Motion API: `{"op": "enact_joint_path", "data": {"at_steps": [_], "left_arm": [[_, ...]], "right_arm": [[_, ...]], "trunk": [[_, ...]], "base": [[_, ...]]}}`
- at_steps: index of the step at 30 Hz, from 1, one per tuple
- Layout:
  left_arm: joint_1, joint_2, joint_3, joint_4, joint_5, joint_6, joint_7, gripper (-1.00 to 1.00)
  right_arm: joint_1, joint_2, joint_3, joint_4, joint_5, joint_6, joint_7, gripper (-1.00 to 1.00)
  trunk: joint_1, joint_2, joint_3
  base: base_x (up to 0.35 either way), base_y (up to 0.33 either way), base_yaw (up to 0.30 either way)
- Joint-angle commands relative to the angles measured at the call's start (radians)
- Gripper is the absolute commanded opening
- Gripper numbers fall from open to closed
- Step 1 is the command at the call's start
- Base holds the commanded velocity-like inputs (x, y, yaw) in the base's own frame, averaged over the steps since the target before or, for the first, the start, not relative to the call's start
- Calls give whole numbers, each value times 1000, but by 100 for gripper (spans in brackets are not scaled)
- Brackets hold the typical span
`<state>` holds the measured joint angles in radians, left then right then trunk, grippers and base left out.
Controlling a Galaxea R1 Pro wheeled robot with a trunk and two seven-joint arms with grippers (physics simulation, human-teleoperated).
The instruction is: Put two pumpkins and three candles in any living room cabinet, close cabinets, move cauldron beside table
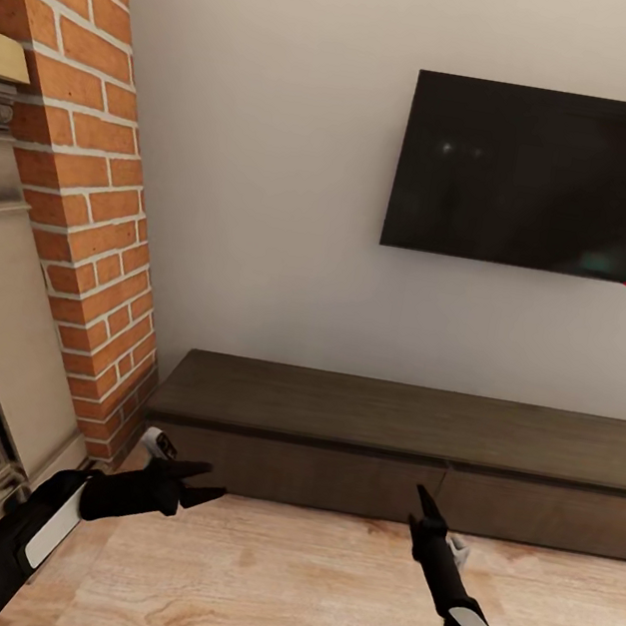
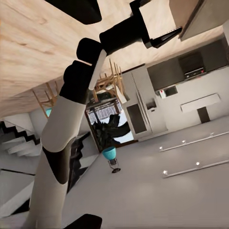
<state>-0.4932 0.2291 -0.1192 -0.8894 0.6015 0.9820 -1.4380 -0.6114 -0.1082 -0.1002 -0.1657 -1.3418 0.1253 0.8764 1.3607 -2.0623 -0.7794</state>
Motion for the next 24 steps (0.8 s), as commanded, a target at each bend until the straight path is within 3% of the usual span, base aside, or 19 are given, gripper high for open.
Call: {"op": "enact_joint_path", "data": {"at_steps": [1, 9, 13, 17, 24], "left_arm": [[-1, 1, -3, 2, 3, 10, -8, 100], [0, 14, -2, 0, 13, 9, -14, 100], [0, 21, -1, -3, 14, 10, -16, 100], [0, 21, -2, -3, 14, 10, -16, 100], [0, 21, -2, -3, 15, 10, -17, 100]], "right_arm": [[-1, 1, -9, 3, -1, 2, 3, 100], [-1, -2, -14, 4, -21, 30, 44, 100], [-1, -2, -14, 10, -83, 115, 83, 100], [-1, -2, -13, 11, -114, 147, 90, 100], [-1, -1, -13, 10, -120, 147, 106, 100]], "trunk": [[0, 0, -1], [0, 0, -1], [0, 0, -1], [15, -28, -14], [42, -77, -35]], "base": [[0, 0, 0], [0, 0, 0], [0, 0, 0], [0, 0, 0], [0, 0, 0]]}}
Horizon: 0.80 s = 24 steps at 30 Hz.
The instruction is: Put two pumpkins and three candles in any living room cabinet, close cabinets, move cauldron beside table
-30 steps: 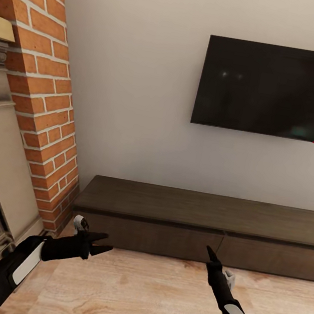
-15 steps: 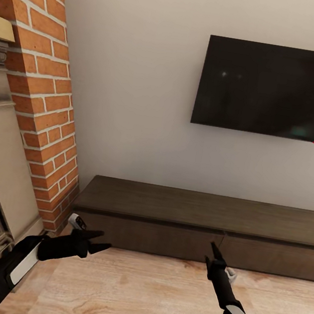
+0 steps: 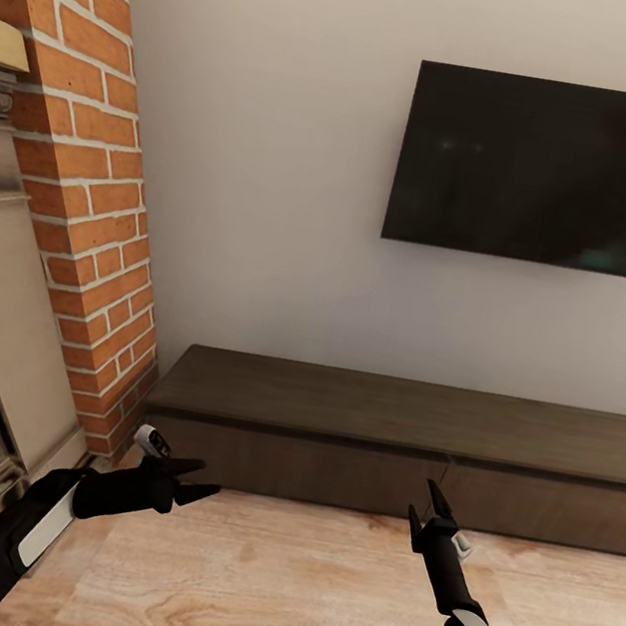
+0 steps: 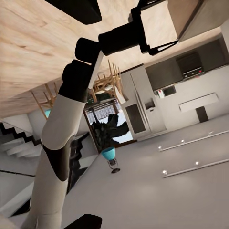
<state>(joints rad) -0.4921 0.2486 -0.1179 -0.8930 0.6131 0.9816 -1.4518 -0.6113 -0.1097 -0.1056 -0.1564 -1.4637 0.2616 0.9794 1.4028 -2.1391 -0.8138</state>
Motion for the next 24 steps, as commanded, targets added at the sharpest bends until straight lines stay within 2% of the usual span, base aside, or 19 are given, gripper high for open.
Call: {"op": "enact_joint_path", "data": {"at_steps": [1, 10, 17, 21, 24], "left_arm": [[-1, 1, -3, 0, 3, 11, -3, 100], [-1, 1, -3, -1, 4, 11, -5, 100], [0, 4, -5, -5, -8, 9, -106, 100], [3, 11, -6, -28, -8, 9, -119, 100], [10, 13, -6, -45, -8, 9, -119, 100]], "right_arm": [[-1, 0, -8, 1, 2, 10, 3, 100], [-1, -2, -8, 7, 2, 8, 53, 100], [-1, -7, -8, 37, 0, 6, 58, 100], [-1, -8, -8, 39, 1, 0, 57, 100], [-1, -8, -8, 40, 2, -48, 49, 100]], "trunk": [[4, -8, -4], [38, -71, -32], [65, -120, -54], [80, -148, -67], [92, -169, -76]], "base": [[0, 0, 0], [0, 0, 0], [0, 0, 0], [0, 0, 0], [0, 0, 0]]}}
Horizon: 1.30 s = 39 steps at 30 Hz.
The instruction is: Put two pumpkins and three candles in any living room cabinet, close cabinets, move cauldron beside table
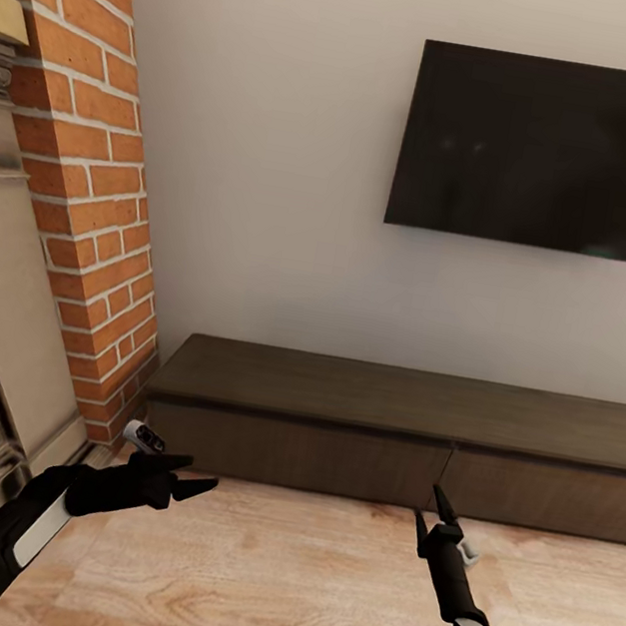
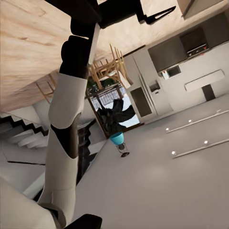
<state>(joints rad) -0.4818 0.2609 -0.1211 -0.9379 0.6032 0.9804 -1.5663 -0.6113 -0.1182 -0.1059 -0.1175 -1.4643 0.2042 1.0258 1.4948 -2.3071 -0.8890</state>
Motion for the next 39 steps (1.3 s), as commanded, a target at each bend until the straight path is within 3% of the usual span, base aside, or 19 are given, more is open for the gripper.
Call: {"op": "enact_joint_path", "data": {"at_steps": [1, 27, 39], "left_arm": [[1, 2, -3, -3, 2, 11, -5, 100], [6, 1, -5, -30, 3, 12, -5, 100], [6, 1, -5, -31, 3, 12, -5, 100]], "right_arm": [[-1, 0, -8, 1, 2, -6, 1, 100], [-1, 2, -8, -1, 2, -34, -4, 100], [-1, 2, -8, -1, 3, -34, -4, 100]], "trunk": [[4, -8, -4], [103, -190, -86], [110, -196, -132]], "base": [[0, 0, 0], [0, 0, 0], [0, 0, 0]]}}
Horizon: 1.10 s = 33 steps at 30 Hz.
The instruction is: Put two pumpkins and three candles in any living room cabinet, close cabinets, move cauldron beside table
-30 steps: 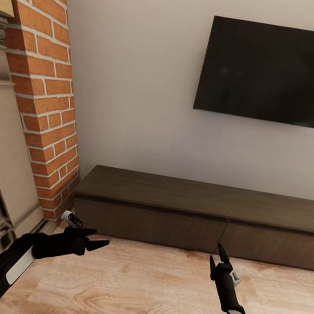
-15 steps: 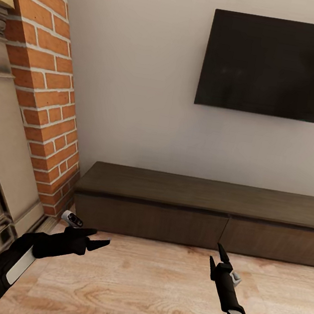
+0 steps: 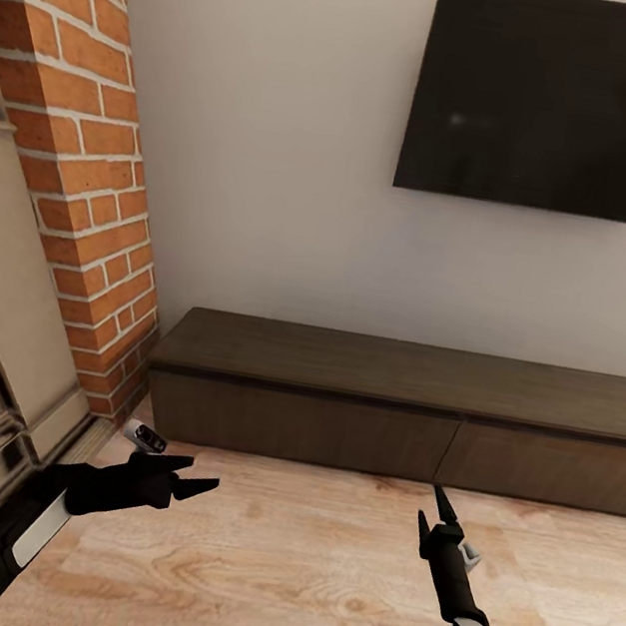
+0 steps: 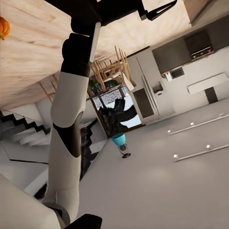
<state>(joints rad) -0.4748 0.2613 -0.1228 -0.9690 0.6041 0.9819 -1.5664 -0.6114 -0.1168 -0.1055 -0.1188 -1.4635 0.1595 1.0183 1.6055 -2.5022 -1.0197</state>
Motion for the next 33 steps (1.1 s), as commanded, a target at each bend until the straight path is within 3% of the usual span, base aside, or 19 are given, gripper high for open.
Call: {"op": "enact_joint_path", "data": {"at_steps": [1, 12, 23, 33], "left_arm": [[-1, 1, -3, 0, 2, 11, -4, 100], [-1, 1, -3, 0, 2, 11, -4, 100], [7, 2, -3, 0, 11, 9, -4, 100], [11, 2, -1, 1, 12, 9, -4, 100]], "right_arm": [[-1, 0, -8, 1, 2, 10, 3, 100], [-1, 0, -8, 1, 3, 9, 3, 100], [-1, -1, -8, 1, 0, 9, 22, 100], [-1, -2, -8, 2, 0, 10, 21, 100]], "trunk": [[0, -1, -5], [5, -3, -47], [5, -3, -47], [5, -3, -47]], "base": [[0, 0, 0], [0, 0, 0], [8, 0, 0], [166, 0, 0]]}}
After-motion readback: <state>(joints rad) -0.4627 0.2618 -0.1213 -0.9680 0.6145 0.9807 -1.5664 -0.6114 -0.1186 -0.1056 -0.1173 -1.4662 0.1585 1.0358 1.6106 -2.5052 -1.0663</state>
